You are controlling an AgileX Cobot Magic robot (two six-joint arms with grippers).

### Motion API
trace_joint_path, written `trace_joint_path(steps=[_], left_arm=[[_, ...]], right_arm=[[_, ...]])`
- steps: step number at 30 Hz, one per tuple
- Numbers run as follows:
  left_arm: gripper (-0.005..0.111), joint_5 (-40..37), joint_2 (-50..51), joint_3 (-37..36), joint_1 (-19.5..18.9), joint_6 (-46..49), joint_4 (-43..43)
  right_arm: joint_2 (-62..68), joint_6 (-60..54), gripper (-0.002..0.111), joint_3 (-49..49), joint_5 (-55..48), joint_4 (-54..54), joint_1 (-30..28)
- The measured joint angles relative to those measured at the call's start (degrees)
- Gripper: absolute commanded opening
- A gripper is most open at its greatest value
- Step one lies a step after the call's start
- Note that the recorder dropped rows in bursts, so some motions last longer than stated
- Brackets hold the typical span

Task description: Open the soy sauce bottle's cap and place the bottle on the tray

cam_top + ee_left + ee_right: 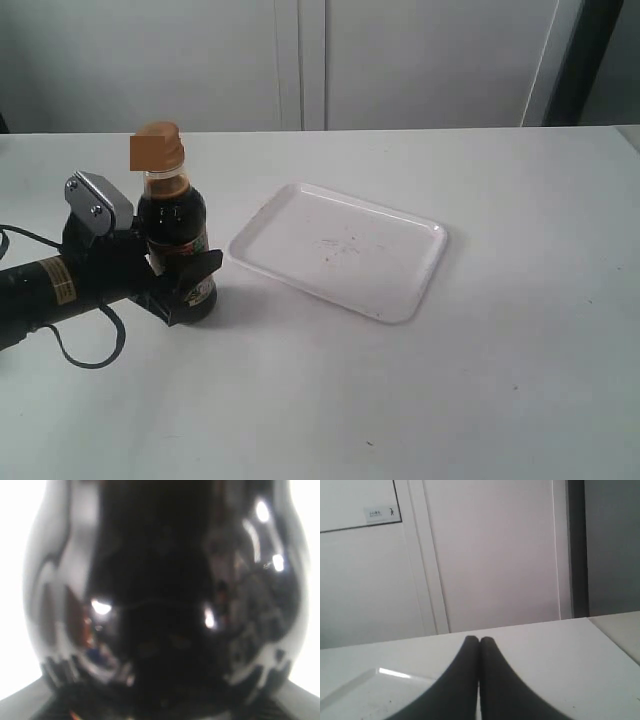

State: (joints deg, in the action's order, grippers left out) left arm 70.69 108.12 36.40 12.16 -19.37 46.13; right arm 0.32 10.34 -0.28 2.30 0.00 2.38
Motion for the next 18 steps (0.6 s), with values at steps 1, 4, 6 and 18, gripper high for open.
trace_joint_path(steps=[1, 4, 6, 18], left_arm=[[0.0, 0.0, 0.0, 0.0, 0.0, 0.0, 0.0], [0.0, 0.0, 0.0, 0.0, 0.0, 0.0, 0.0], [0.0, 0.0, 0.0, 0.0, 0.0, 0.0, 0.0], [0.0, 0.0, 0.0, 0.0, 0.0, 0.0, 0.0]], right_arm=[[0.0, 0.62, 0.0, 0.0, 1.14, 0.0, 0.0], [0.0, 1.13, 0.0, 0.0, 5.84, 0.31, 0.0], [0.0, 1.22, 0.0, -1.48, 6.5, 0.31, 0.0], [17.71, 1.58, 0.0, -18.52, 8.64, -3.37, 0.0]])
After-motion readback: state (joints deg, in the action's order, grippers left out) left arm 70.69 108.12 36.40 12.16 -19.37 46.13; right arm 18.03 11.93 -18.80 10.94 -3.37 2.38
